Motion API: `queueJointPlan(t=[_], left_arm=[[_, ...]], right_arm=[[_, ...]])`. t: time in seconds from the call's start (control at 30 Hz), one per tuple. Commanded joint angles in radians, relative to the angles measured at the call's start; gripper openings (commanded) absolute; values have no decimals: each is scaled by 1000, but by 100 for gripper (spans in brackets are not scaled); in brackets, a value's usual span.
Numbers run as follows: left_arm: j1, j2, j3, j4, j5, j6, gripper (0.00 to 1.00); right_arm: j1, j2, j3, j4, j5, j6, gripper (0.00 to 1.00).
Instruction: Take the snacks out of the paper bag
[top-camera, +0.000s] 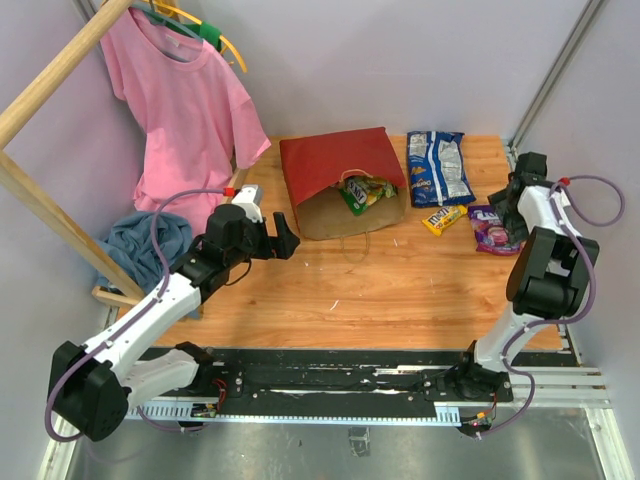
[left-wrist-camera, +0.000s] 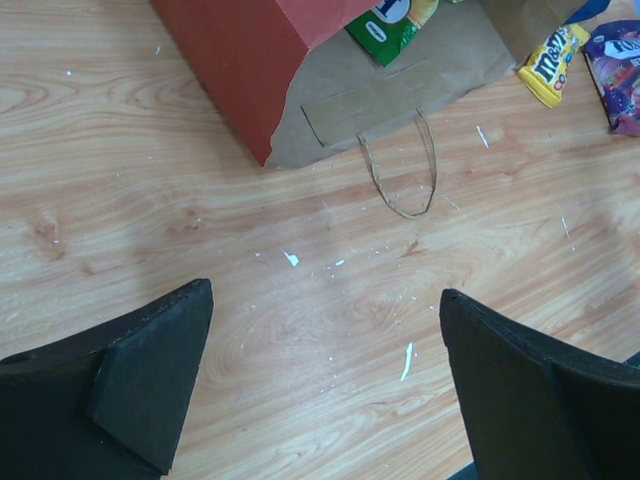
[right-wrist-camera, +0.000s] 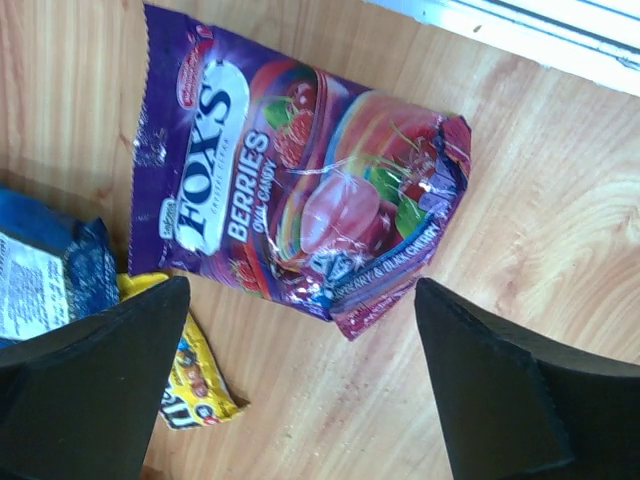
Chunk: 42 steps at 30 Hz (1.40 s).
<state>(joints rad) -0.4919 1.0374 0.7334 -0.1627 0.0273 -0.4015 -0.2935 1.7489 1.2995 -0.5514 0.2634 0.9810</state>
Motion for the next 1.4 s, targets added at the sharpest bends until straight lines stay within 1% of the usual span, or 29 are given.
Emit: queueJointPlan(t=[0.0, 0.3, 0.43, 0.5, 0.6, 0.8, 1.0, 1.37], left_arm=[[7, -34, 6, 9, -2, 5, 100], [7, -57, -1, -17, -37, 30, 100], [7, -57, -1, -18, -43, 40, 100], [7, -58, -1, -20, -49, 48, 100], [7, -59, -2, -23, -56, 53, 100], [7, -66, -2, -27, -53, 52, 100], [6, -65, -1, -29, -54, 50, 100], [6, -30, 26, -36, -62, 62, 100]], right_arm=[[3, 109, 123, -177, 69, 36, 94], [3, 223, 222, -206, 77, 50, 88], [4, 290, 252, -227, 77, 71, 82], [1, 306, 256, -228, 81, 79, 79], [2, 324, 259, -232, 99, 90, 76], [-14, 360, 288, -241, 116, 99, 74], [-39, 412, 357, -259, 121, 91, 71], [-49, 504, 501, -272, 152, 79, 70]])
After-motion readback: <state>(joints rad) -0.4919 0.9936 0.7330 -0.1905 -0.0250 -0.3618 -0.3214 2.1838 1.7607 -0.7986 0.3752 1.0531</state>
